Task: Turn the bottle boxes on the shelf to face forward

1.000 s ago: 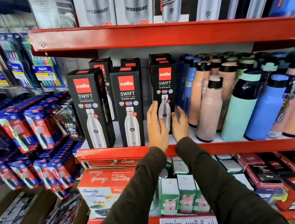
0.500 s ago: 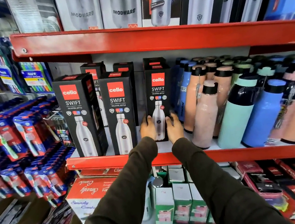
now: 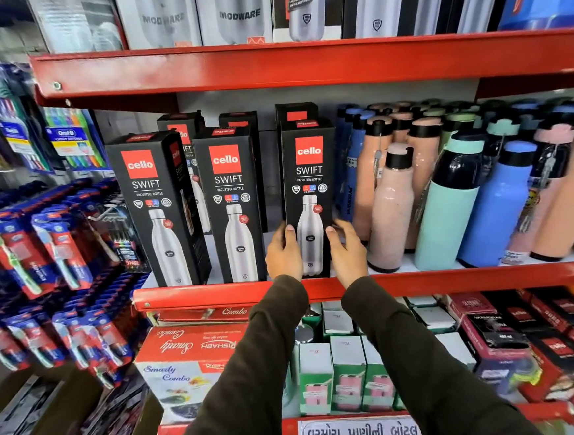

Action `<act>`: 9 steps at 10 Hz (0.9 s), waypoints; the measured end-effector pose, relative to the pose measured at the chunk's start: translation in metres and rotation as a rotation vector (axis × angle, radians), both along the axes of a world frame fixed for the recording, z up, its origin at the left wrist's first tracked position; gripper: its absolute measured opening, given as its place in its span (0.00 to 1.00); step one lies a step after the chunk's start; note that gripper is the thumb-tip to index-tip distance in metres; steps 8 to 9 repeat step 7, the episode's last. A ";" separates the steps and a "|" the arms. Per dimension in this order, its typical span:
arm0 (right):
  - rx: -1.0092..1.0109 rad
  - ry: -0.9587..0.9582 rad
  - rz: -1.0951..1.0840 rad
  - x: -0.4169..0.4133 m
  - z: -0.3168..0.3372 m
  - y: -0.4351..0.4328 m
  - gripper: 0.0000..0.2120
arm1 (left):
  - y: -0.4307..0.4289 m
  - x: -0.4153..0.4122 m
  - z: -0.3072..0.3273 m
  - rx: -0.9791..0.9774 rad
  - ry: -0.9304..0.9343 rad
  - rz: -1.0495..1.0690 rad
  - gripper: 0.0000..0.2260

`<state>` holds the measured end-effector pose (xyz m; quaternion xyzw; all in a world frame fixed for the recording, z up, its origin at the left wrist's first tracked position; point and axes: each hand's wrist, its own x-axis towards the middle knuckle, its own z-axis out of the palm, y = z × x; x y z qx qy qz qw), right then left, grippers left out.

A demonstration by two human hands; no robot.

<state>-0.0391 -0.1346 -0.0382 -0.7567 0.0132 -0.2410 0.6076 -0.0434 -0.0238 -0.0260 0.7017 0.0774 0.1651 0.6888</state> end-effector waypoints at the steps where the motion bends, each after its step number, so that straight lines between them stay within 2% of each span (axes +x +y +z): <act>1: -0.026 -0.027 0.001 -0.013 -0.003 -0.001 0.13 | 0.003 -0.012 -0.003 0.040 0.005 0.010 0.19; 6: -0.066 0.006 0.060 -0.035 -0.003 0.002 0.18 | 0.010 -0.027 0.003 0.088 -0.036 -0.065 0.19; 7: -0.002 0.012 0.085 -0.043 0.002 0.003 0.21 | 0.011 -0.031 0.001 0.065 -0.047 -0.110 0.21; 9: -0.002 0.012 0.085 -0.043 0.002 0.003 0.21 | 0.011 -0.031 0.001 0.065 -0.047 -0.110 0.21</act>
